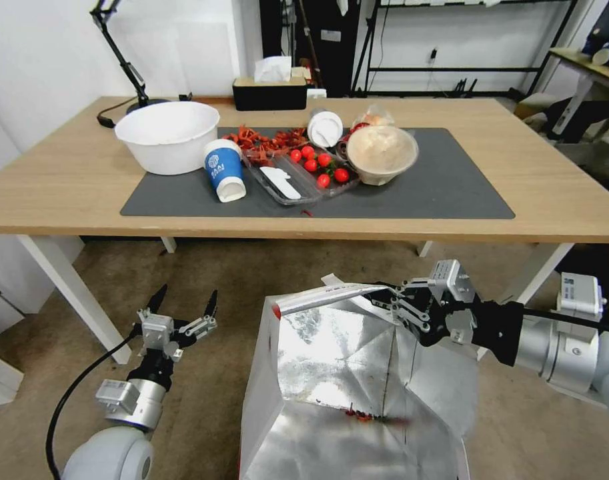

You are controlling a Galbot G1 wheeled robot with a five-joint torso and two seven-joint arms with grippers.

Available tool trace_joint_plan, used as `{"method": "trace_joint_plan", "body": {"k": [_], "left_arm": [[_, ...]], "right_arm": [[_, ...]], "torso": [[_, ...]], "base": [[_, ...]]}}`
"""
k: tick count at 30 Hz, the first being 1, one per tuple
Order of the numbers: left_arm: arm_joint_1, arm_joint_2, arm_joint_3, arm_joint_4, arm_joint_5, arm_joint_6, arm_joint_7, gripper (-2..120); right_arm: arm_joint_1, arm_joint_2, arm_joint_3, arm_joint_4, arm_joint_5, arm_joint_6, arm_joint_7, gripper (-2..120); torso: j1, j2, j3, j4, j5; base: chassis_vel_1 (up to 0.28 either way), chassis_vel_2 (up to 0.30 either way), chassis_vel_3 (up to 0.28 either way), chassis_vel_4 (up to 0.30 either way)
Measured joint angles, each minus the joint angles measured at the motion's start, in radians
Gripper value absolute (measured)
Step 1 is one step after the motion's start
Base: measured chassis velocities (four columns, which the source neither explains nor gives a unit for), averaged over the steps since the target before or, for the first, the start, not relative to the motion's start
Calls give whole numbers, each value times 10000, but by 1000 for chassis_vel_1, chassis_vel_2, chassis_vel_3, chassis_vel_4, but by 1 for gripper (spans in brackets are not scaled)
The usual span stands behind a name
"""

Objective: Pick up the food delivery bag from the floor and place it on the table.

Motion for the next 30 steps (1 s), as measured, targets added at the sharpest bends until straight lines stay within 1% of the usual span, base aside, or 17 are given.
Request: {"method": "trace_joint_plan", "body": {"k": [16,30], "left_arm": [[55,-25,-107,-37,-18,0,14,100],[28,-24,-117,-30,-56,57,3,100]], "right_arm": [[-8,28,0,0,-31,60,-74,0],[-16,-10,-66,-1,-8,208,-205,0]], "torso": [[245,637,393,0,0],[499,1248,751,0,0]], "base": [[0,0,0,0],[0,0,0,0]]}}
